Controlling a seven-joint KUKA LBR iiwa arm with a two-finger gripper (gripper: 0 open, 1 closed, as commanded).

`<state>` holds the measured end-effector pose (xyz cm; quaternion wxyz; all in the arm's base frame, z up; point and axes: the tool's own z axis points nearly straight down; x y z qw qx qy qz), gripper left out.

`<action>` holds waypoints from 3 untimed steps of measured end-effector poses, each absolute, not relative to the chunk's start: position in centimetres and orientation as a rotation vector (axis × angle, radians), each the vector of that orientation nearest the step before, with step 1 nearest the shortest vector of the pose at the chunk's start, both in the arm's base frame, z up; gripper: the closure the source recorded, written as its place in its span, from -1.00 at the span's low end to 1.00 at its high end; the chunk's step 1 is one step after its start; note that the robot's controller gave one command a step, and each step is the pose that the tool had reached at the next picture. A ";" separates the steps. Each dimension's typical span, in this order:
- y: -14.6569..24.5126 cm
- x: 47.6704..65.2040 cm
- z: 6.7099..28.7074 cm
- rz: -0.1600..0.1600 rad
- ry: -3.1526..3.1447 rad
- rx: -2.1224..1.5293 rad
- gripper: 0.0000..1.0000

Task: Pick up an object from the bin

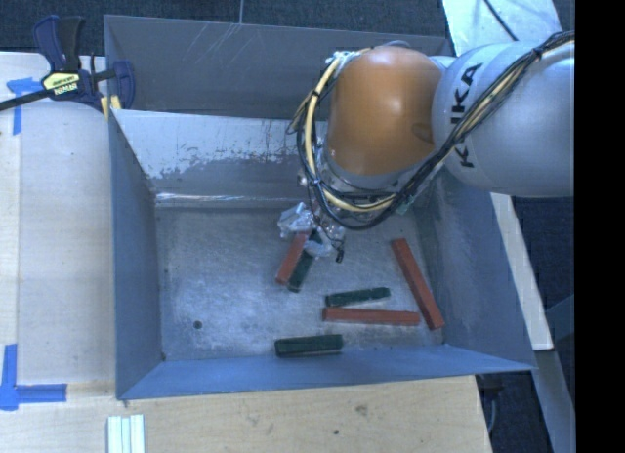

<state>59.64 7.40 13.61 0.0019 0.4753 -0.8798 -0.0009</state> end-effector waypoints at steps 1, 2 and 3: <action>7.4 59.6 13.6 -0.003 -2.760 1.491 1.00; 7.4 59.6 13.6 -0.003 -2.760 1.491 1.00; 7.4 59.6 13.6 -0.003 -2.760 1.491 1.00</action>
Offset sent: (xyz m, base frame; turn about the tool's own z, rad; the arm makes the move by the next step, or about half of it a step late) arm 0.0000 0.0000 0.0000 0.0000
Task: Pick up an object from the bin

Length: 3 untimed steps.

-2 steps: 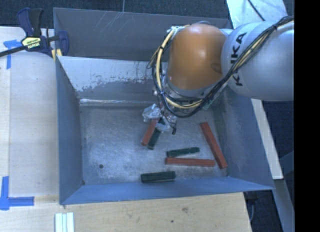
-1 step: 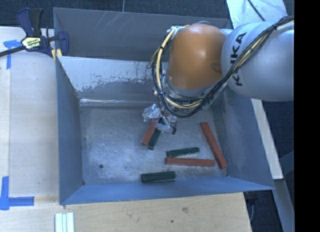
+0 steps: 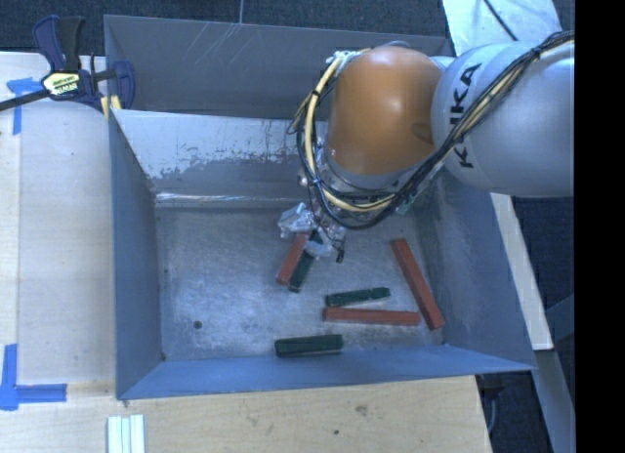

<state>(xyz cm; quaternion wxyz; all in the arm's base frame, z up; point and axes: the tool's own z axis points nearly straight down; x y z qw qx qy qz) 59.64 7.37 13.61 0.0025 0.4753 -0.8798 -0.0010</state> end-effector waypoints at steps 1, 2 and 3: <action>7.4 59.6 13.6 -0.003 -2.760 1.491 1.00; 7.4 59.6 13.6 -0.003 -2.759 1.490 1.00; 7.4 59.6 13.6 -0.003 -2.759 1.490 1.00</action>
Offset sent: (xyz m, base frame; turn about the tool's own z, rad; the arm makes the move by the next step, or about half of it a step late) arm 0.0000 0.0000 0.0000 0.0000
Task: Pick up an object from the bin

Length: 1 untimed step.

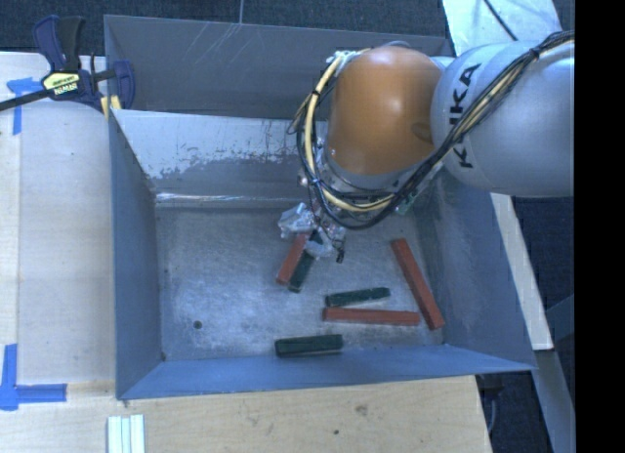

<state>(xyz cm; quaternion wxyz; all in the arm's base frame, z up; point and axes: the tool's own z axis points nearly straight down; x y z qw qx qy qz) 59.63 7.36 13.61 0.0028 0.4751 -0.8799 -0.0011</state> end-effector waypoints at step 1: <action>7.4 59.6 13.6 -0.003 -2.759 1.490 1.00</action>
Offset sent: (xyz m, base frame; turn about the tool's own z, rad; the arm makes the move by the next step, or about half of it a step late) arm 0.0000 0.0000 0.0000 0.0000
